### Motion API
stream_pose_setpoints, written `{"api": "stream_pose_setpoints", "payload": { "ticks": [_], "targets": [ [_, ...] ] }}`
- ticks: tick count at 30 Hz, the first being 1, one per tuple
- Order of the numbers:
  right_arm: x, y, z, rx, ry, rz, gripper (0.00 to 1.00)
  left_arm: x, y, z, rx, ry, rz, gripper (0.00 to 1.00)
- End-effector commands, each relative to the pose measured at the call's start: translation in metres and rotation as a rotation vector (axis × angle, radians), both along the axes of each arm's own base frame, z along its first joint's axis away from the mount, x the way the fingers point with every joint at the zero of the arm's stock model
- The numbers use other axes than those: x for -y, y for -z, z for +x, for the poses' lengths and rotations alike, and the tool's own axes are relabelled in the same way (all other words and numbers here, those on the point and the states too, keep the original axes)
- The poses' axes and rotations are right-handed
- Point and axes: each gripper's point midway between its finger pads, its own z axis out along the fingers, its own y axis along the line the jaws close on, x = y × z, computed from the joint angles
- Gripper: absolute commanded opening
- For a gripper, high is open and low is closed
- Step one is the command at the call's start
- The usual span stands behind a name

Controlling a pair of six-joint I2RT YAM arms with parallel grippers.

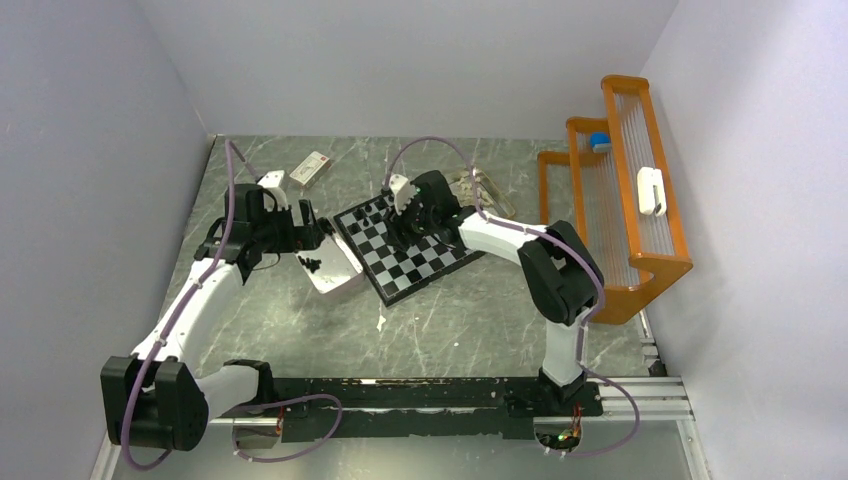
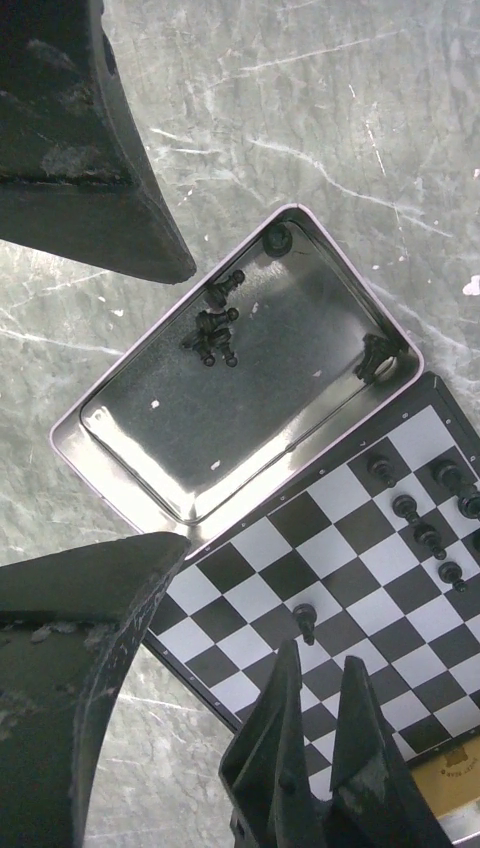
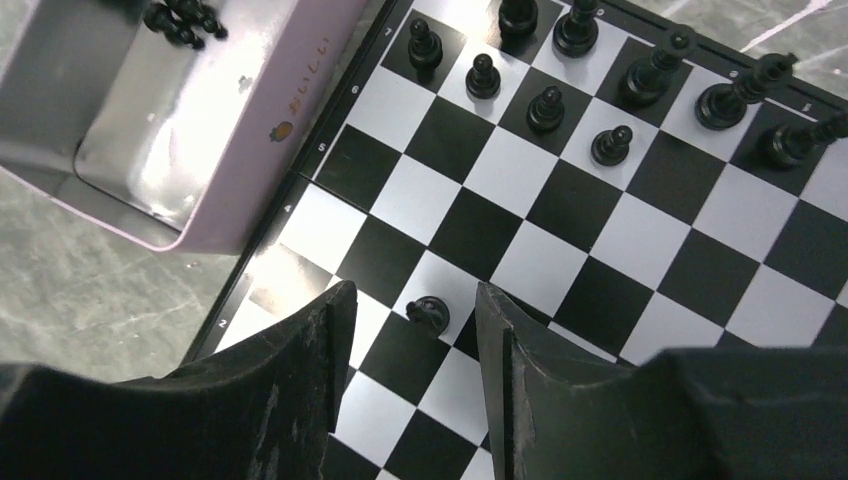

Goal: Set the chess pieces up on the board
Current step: Pick up the chess piece from the chessboard, then place the chess piece on the chessboard.

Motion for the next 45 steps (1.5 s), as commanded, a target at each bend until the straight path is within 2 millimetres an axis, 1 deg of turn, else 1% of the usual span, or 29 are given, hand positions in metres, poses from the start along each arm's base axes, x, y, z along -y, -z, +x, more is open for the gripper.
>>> {"api": "stream_pose_setpoints", "payload": {
  "ticks": [1, 3, 8, 10, 14, 18, 21, 25, 28, 31, 34, 35, 36, 39, 43, 44, 45],
  "targets": [
    [-0.004, 0.015, 0.000, 0.026, -0.102, -0.074, 0.52, 0.004, -0.005, -0.002, -0.001, 0.012, -0.005, 0.99],
    [-0.004, 0.024, 0.001, 0.016, -0.115, -0.100, 0.51, 0.004, -0.006, -0.001, 0.002, 0.013, -0.003, 0.99],
    [-0.002, 0.032, 0.000, 0.011, -0.130, -0.123, 0.49, 0.007, -0.005, -0.002, 0.006, 0.032, -0.012, 0.99],
    [-0.001, 0.035, 0.001, 0.016, -0.123, -0.133, 0.47, 0.007, -0.004, -0.001, 0.002, 0.031, -0.012, 0.99],
    [0.002, 0.037, 0.001, 0.020, -0.116, -0.144, 0.40, 0.009, -0.002, -0.001, -0.005, 0.041, -0.017, 0.98],
    [0.003, 0.036, 0.001, 0.034, -0.109, -0.136, 0.29, 0.009, -0.002, -0.001, -0.006, 0.041, -0.016, 0.99],
    [0.002, 0.033, 0.001, 0.050, -0.107, -0.125, 0.18, 0.008, -0.002, -0.001, -0.005, 0.037, -0.014, 0.99],
    [-0.001, 0.022, 0.005, 0.078, -0.100, -0.097, 0.05, 0.011, -0.002, -0.003, -0.004, 0.050, -0.025, 0.99],
    [-0.002, 0.014, 0.009, 0.088, -0.070, -0.086, 0.00, 0.014, -0.002, -0.006, -0.012, 0.060, -0.036, 0.99],
    [0.001, -0.003, 0.027, 0.142, 0.016, -0.077, 0.00, 0.021, -0.003, -0.014, -0.032, 0.093, -0.064, 0.99],
    [0.013, -0.016, 0.057, 0.191, 0.167, -0.110, 0.00, 0.030, -0.001, -0.024, -0.049, 0.145, -0.104, 0.99],
    [0.018, -0.019, 0.068, 0.200, 0.214, -0.115, 0.00, 0.031, 0.000, -0.026, -0.052, 0.148, -0.106, 0.99],
    [0.020, -0.026, 0.079, 0.202, 0.259, -0.100, 0.00, 0.030, 0.001, -0.028, -0.051, 0.147, -0.102, 0.99],
    [0.029, -0.035, 0.107, 0.181, 0.357, -0.068, 0.00, 0.026, -0.001, -0.027, -0.036, 0.130, -0.079, 0.99],
    [0.036, -0.031, 0.133, 0.139, 0.432, -0.079, 0.00, 0.028, -0.002, -0.027, -0.023, 0.136, -0.089, 0.99],
    [0.039, -0.025, 0.138, 0.122, 0.449, -0.092, 0.00, 0.028, -0.002, -0.028, -0.026, 0.133, -0.088, 0.99],
    [0.041, -0.023, 0.145, 0.116, 0.472, -0.095, 0.00, 0.027, -0.003, -0.028, -0.025, 0.131, -0.086, 0.99]
  ]
}}
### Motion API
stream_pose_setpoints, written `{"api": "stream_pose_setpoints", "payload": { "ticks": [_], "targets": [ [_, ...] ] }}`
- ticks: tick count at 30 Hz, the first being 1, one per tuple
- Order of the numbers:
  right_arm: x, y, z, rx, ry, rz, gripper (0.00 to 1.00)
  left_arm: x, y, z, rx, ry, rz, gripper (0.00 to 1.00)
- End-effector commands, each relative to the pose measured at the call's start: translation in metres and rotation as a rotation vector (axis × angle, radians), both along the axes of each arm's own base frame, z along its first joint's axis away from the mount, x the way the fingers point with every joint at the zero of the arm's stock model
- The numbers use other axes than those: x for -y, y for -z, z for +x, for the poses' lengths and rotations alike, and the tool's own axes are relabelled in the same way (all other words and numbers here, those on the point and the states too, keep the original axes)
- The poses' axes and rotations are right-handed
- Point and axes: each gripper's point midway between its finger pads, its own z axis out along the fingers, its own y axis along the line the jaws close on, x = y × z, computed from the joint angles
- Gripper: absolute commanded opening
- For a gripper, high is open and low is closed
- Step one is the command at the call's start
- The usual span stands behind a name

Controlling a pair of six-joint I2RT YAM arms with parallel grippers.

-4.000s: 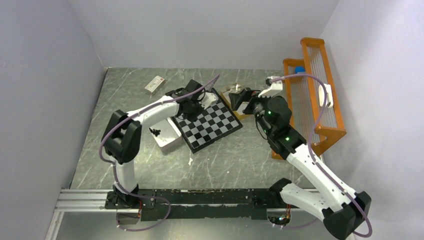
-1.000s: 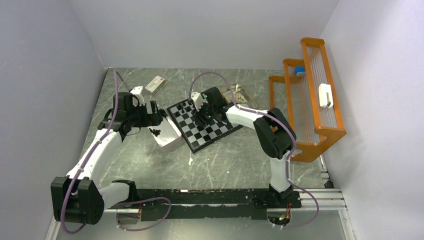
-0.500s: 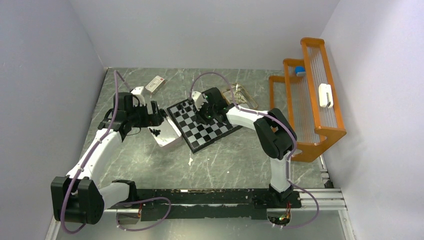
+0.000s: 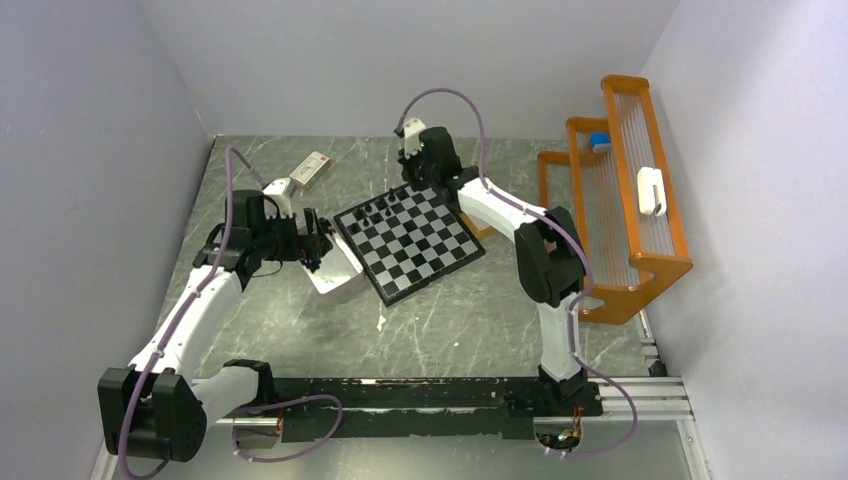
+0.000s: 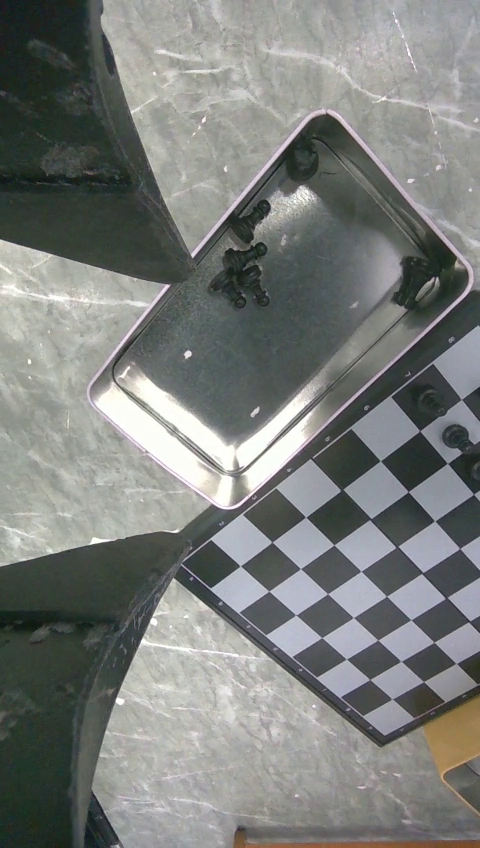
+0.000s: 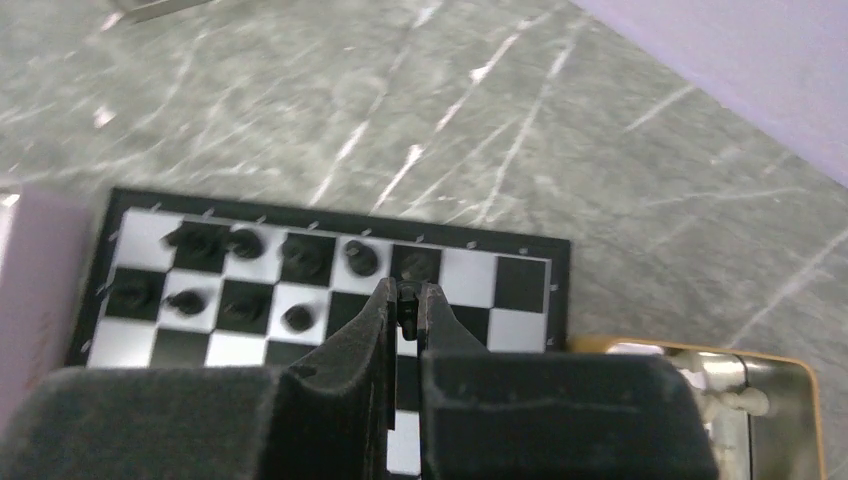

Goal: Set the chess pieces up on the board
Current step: Place the chess piece on the chessboard.

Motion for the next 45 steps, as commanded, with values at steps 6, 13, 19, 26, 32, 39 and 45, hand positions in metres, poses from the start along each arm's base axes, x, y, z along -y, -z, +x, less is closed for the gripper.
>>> {"api": "stream_pose_setpoints", "payload": {
  "ticks": [6, 13, 19, 26, 32, 39, 45],
  "targets": [
    [0.023, 0.034, 0.047, -0.090, 0.208, -0.010, 0.00, 0.005, -0.007, -0.005, 0.021, 0.024, -0.015, 0.99],
    [0.022, 0.048, 0.058, -0.109, 0.251, -0.018, 0.00, 0.007, -0.005, -0.005, 0.016, 0.032, -0.021, 0.99],
    [0.019, 0.059, 0.062, -0.135, 0.262, -0.002, 0.01, 0.009, -0.005, -0.006, 0.014, 0.042, -0.027, 0.99],
    [0.019, 0.065, 0.063, -0.151, 0.274, -0.010, 0.03, 0.009, -0.004, -0.005, 0.010, 0.042, -0.028, 0.99],
    [0.022, 0.076, 0.058, -0.173, 0.280, -0.026, 0.03, 0.008, -0.005, -0.005, 0.013, 0.038, -0.026, 0.99],
    [0.023, 0.088, 0.055, -0.188, 0.280, -0.031, 0.04, 0.008, -0.004, -0.005, 0.011, 0.038, -0.026, 0.98],
    [0.021, 0.096, 0.055, -0.198, 0.278, -0.030, 0.05, 0.007, -0.004, -0.005, 0.012, 0.032, -0.022, 0.99]
  ]
}}
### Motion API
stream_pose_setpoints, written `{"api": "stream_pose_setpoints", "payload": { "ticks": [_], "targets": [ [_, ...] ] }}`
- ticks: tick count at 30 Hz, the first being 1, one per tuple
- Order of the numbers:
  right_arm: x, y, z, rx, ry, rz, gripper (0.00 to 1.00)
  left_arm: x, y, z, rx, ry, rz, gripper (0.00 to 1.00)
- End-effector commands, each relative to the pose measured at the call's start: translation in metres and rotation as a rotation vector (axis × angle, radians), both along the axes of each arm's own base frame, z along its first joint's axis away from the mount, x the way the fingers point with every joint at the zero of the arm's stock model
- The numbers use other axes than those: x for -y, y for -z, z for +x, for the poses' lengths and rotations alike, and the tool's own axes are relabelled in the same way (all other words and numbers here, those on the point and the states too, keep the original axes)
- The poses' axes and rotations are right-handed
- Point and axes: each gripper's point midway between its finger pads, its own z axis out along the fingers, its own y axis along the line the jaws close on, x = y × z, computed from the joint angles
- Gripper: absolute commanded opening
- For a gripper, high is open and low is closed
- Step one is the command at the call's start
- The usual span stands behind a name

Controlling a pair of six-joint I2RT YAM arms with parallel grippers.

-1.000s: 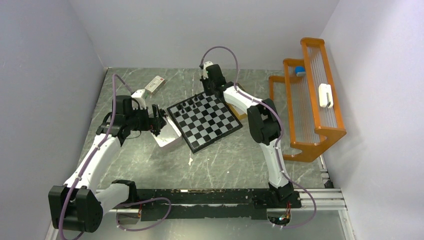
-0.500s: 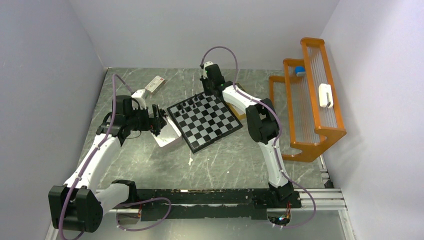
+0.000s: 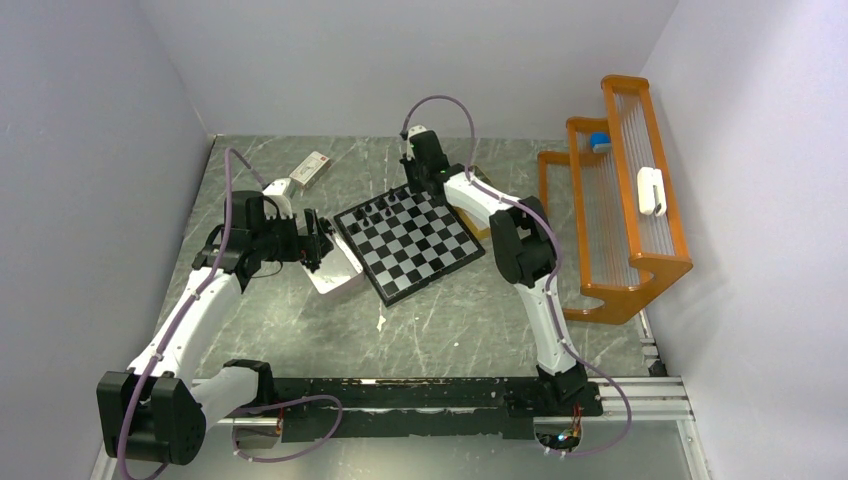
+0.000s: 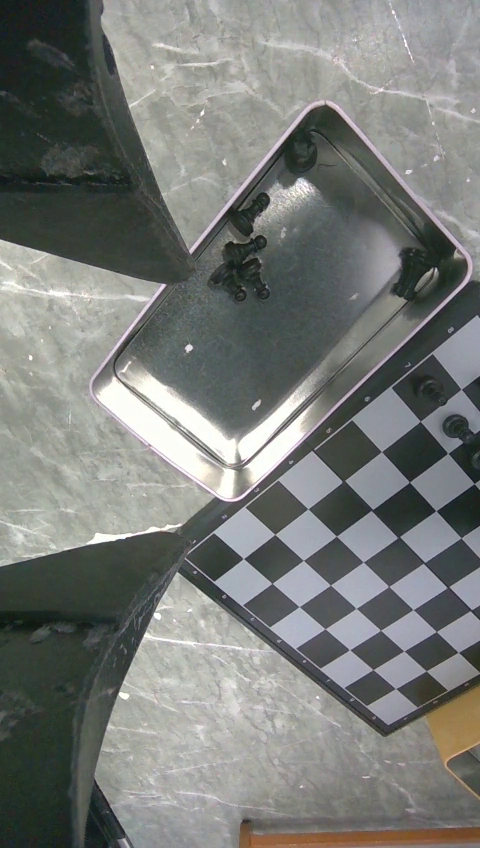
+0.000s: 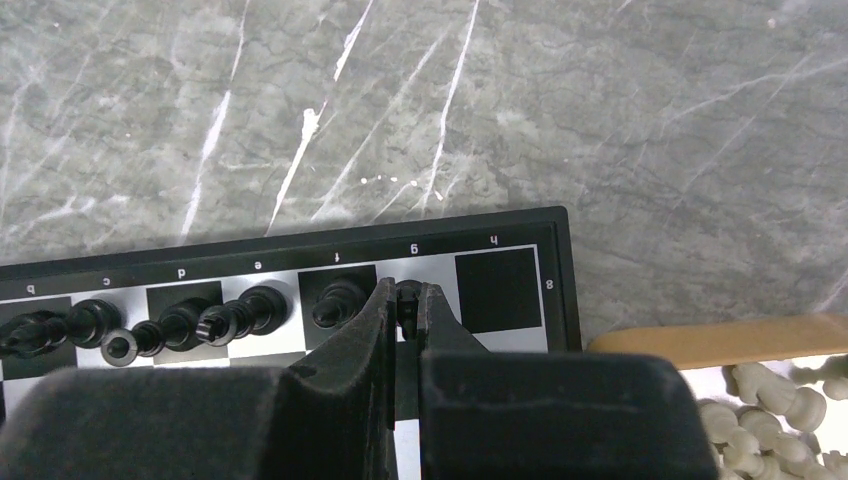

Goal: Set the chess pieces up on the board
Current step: Place the chess piece on the chessboard.

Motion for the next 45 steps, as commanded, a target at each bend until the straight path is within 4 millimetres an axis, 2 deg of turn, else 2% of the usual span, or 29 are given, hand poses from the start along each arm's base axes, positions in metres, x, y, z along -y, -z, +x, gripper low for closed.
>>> {"api": "stream_pose_setpoints", "payload": {
  "ticks": [1, 11, 17, 29, 33, 38, 41, 45],
  "targets": [
    [0.002, 0.021, 0.000, -0.025, 0.015, -0.010, 0.05, 0.004, -0.001, -0.003, 0.001, 0.020, -0.014, 0.99],
    [0.005, 0.025, -0.001, -0.025, 0.017, -0.021, 0.08, 0.004, -0.001, -0.003, 0.000, 0.021, -0.012, 0.99],
    [0.006, 0.026, -0.001, -0.030, 0.022, -0.025, 0.16, 0.004, -0.001, -0.003, 0.001, 0.020, -0.011, 0.99],
    [-0.001, 0.012, 0.003, -0.016, 0.015, 0.008, 0.33, 0.004, -0.002, -0.004, 0.005, 0.020, -0.010, 0.99],
    [-0.003, 0.000, 0.005, -0.004, 0.018, 0.023, 0.40, 0.000, -0.001, -0.003, 0.000, -0.002, 0.000, 0.99],
    [-0.001, -0.031, 0.002, 0.027, 0.024, 0.048, 0.47, -0.013, 0.001, 0.000, -0.007, -0.080, 0.044, 0.99],
    [0.003, -0.050, -0.006, 0.027, 0.019, 0.053, 0.53, -0.018, 0.009, 0.004, -0.026, -0.111, 0.064, 0.99],
    [0.010, -0.076, -0.023, 0.041, 0.025, 0.090, 0.60, -0.012, 0.021, 0.012, -0.130, -0.086, 0.059, 0.85]
  ]
}}
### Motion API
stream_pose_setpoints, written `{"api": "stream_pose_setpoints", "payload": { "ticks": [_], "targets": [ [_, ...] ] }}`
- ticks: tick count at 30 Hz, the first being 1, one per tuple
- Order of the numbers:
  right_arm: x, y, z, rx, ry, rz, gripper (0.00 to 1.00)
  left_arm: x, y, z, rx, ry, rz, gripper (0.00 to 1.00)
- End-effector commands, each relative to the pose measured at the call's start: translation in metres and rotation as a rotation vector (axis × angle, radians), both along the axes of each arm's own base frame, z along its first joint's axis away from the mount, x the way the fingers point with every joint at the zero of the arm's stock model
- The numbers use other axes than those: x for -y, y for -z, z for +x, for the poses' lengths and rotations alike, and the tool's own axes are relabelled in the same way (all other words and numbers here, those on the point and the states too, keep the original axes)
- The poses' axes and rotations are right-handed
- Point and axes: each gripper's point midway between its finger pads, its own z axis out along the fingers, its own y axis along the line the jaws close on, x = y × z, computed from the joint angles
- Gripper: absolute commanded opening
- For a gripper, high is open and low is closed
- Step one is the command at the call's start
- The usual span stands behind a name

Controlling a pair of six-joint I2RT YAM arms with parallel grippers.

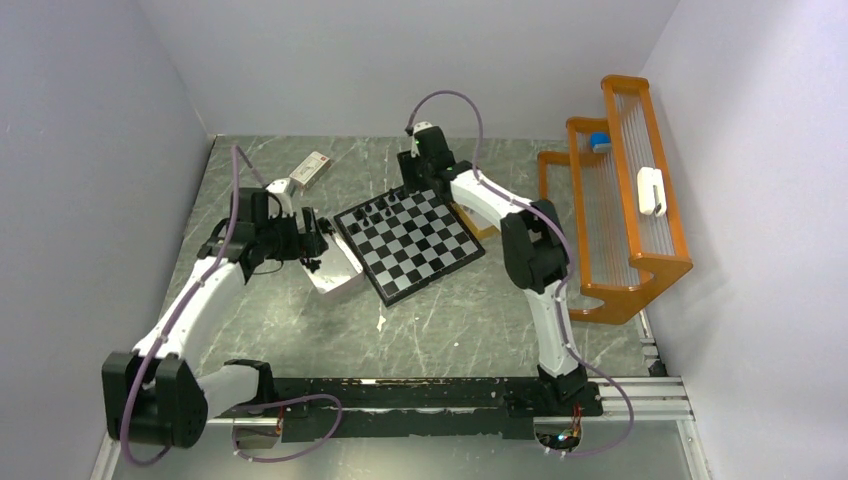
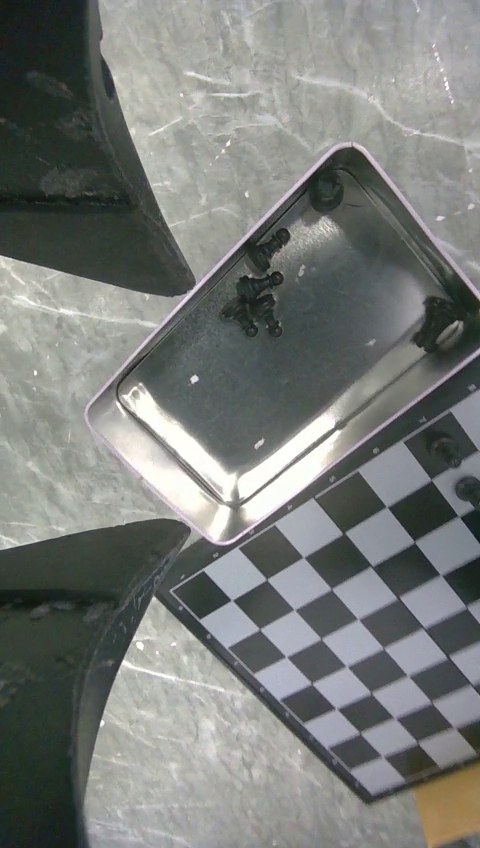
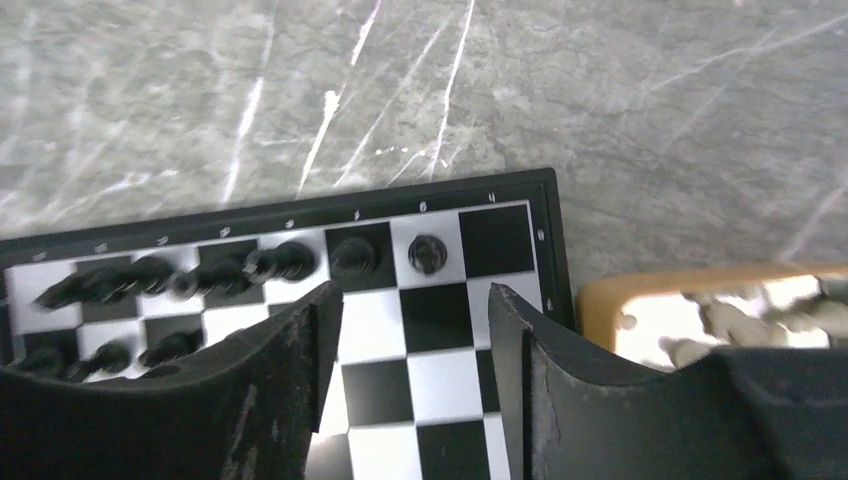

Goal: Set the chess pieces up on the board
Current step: Place the chess piece on the chessboard, then pick up the chess piece from the storage box.

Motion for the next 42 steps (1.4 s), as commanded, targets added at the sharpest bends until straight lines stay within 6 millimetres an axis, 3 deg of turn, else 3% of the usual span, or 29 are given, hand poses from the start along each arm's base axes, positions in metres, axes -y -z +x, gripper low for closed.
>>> {"api": "stream_pose_setpoints", "payload": {
  "ticks": [1, 7, 8, 14, 20, 24, 29, 33, 42],
  "targets": [
    [0.006, -0.069, -0.014, 0.074, 0.010, 0.082, 0.61, 0.002, 0.012, 0.010, -0.116, -0.008, 0.010, 0.83],
    [0.010, -0.106, -0.052, 0.083, -0.023, 0.192, 0.69, -0.006, 0.014, 0.031, -0.130, -0.020, 0.078, 0.65],
    [0.010, -0.120, -0.061, 0.099, -0.036, 0.227, 0.70, -0.009, 0.015, 0.033, -0.128, -0.021, 0.111, 0.65],
    [0.010, -0.155, -0.112, 0.123, -0.113, 0.396, 0.73, -0.031, 0.030, 0.039, -0.192, -0.023, 0.299, 0.60],
    [0.024, -0.191, -0.148, 0.203, -0.131, 0.498, 0.73, -0.022, 0.052, 0.040, -0.281, 0.034, 0.334, 0.55],
    [0.031, -0.208, -0.165, 0.254, -0.142, 0.558, 0.73, -0.027, 0.068, 0.038, -0.330, 0.036, 0.374, 0.52],
    [0.033, -0.209, -0.176, 0.268, -0.154, 0.586, 0.73, -0.025, 0.084, 0.033, -0.366, 0.077, 0.381, 0.48],
    [0.029, -0.203, -0.176, 0.245, -0.173, 0.582, 0.74, -0.013, 0.091, 0.033, -0.364, 0.133, 0.360, 0.39],
    [0.024, -0.201, -0.178, 0.231, -0.195, 0.603, 0.73, -0.005, 0.096, 0.040, -0.369, 0.160, 0.359, 0.37]
  ]
}}
